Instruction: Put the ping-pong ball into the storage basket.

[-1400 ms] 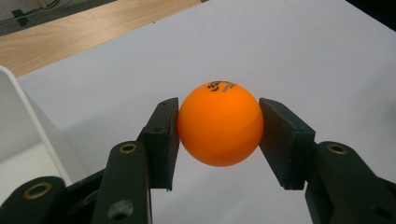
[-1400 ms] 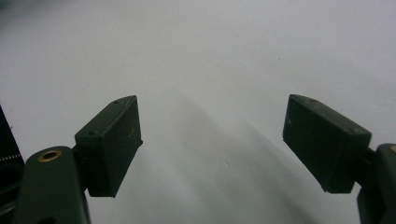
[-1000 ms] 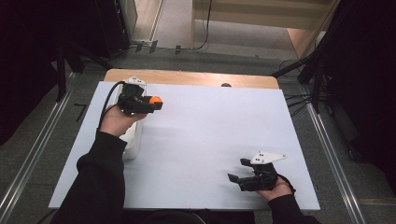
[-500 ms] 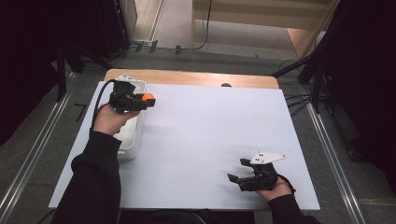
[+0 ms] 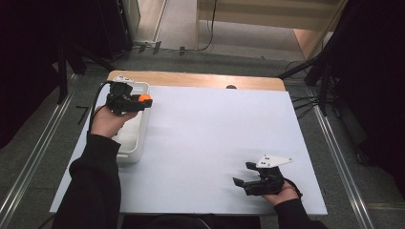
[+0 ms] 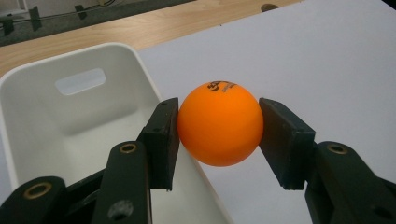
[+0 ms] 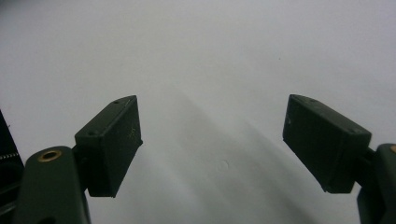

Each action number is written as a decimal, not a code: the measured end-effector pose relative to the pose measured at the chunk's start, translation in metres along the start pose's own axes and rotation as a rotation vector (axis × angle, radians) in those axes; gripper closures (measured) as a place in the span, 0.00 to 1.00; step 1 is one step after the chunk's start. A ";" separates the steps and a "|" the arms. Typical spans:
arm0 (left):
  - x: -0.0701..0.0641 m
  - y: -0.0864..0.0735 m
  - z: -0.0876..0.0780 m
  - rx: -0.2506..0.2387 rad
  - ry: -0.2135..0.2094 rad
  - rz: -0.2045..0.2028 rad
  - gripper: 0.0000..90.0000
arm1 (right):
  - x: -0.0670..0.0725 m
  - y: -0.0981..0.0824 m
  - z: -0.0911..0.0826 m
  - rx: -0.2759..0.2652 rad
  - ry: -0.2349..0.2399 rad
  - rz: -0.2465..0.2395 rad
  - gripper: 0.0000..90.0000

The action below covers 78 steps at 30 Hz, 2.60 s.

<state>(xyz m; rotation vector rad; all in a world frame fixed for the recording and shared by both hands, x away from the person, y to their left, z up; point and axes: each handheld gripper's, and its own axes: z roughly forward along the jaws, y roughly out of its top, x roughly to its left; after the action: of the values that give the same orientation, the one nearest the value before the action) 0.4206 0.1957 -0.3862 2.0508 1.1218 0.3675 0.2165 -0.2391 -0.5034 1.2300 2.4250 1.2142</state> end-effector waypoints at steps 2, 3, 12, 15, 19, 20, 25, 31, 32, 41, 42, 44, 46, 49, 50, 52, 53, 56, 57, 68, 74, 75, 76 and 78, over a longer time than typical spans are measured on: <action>0.002 0.000 -0.001 0.000 0.020 -0.004 0.56 | 0.000 0.000 0.000 0.001 0.000 -0.001 0.20; 0.002 -0.001 -0.001 -0.003 0.029 -0.005 0.56 | 0.000 0.000 0.000 0.001 0.000 0.000 0.20; 0.012 -0.003 -0.003 -0.003 0.065 -0.032 0.56 | 0.000 0.000 0.000 0.003 -0.002 0.002 0.20; 0.015 -0.004 -0.004 0.000 0.085 -0.031 0.56 | 0.000 0.000 0.000 0.002 -0.002 -0.002 0.20; 0.018 -0.005 -0.003 0.001 0.105 -0.042 0.56 | 0.000 0.000 0.000 0.001 0.000 -0.001 0.20; 0.019 -0.006 -0.003 0.002 0.108 -0.049 0.56 | 0.000 0.000 0.000 0.003 0.000 0.000 0.20; 0.024 -0.008 -0.003 0.010 0.137 -0.073 0.56 | 0.000 0.000 0.000 0.003 -0.002 -0.004 0.20; 0.027 -0.010 0.000 0.014 0.156 -0.085 0.56 | 0.000 0.000 0.000 0.003 -0.002 0.002 0.20; 0.027 -0.010 0.001 0.013 0.161 -0.088 0.56 | 0.000 0.000 0.000 0.001 -0.002 0.000 0.20; 0.029 -0.014 0.008 0.027 0.178 -0.110 0.56 | 0.000 0.000 0.000 0.002 -0.003 -0.002 0.20; 0.029 -0.014 0.009 0.027 0.174 -0.109 0.56 | 0.000 0.000 0.000 0.002 -0.003 0.000 0.20; 0.030 -0.015 0.010 0.036 0.184 -0.110 0.56 | 0.000 0.000 0.000 0.002 -0.002 -0.001 0.20; 0.030 -0.016 0.012 0.038 0.190 -0.123 0.56 | 0.000 0.000 0.000 0.001 -0.001 0.000 0.20; 0.032 -0.017 0.014 0.040 0.191 -0.129 0.56 | 0.000 0.000 0.000 0.002 0.000 0.000 0.20; 0.032 -0.018 0.015 0.045 0.191 -0.132 0.56 | 0.000 0.000 0.000 0.002 -0.001 -0.001 0.20; 0.032 -0.018 0.017 0.055 0.194 -0.135 0.56 | 0.000 0.000 0.000 0.001 0.000 -0.001 0.20; 0.032 -0.019 0.018 0.061 0.197 -0.136 0.56 | 0.000 0.000 0.000 0.001 0.000 -0.001 0.20; 0.034 -0.019 0.018 0.064 0.192 -0.157 0.56 | 0.000 0.000 0.000 0.002 -0.001 -0.001 0.20; 0.034 -0.019 0.018 0.062 0.193 -0.159 0.56 | 0.000 0.000 0.000 0.001 -0.002 0.000 0.20; 0.034 -0.014 0.008 0.013 0.159 -0.180 0.40 | 0.000 0.000 0.001 0.002 0.000 0.000 0.20; 0.032 -0.011 0.004 0.009 0.144 -0.166 0.31 | 0.000 0.001 0.001 0.002 -0.002 -0.002 0.20; 0.031 -0.011 0.004 0.010 0.145 -0.162 0.30 | 0.000 0.001 0.001 0.000 -0.003 -0.003 0.20; 0.030 -0.010 0.004 0.009 0.145 -0.162 0.29 | 0.000 0.001 0.001 0.004 -0.001 0.001 0.20; 0.029 -0.010 0.004 0.012 0.137 -0.156 0.27 | 0.000 0.001 0.001 0.001 -0.001 -0.004 0.20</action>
<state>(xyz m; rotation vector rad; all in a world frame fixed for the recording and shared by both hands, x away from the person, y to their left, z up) 0.4334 0.2205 -0.3990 1.9569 1.3606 0.4289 0.2177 -0.2379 -0.5032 1.2258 2.4263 1.2107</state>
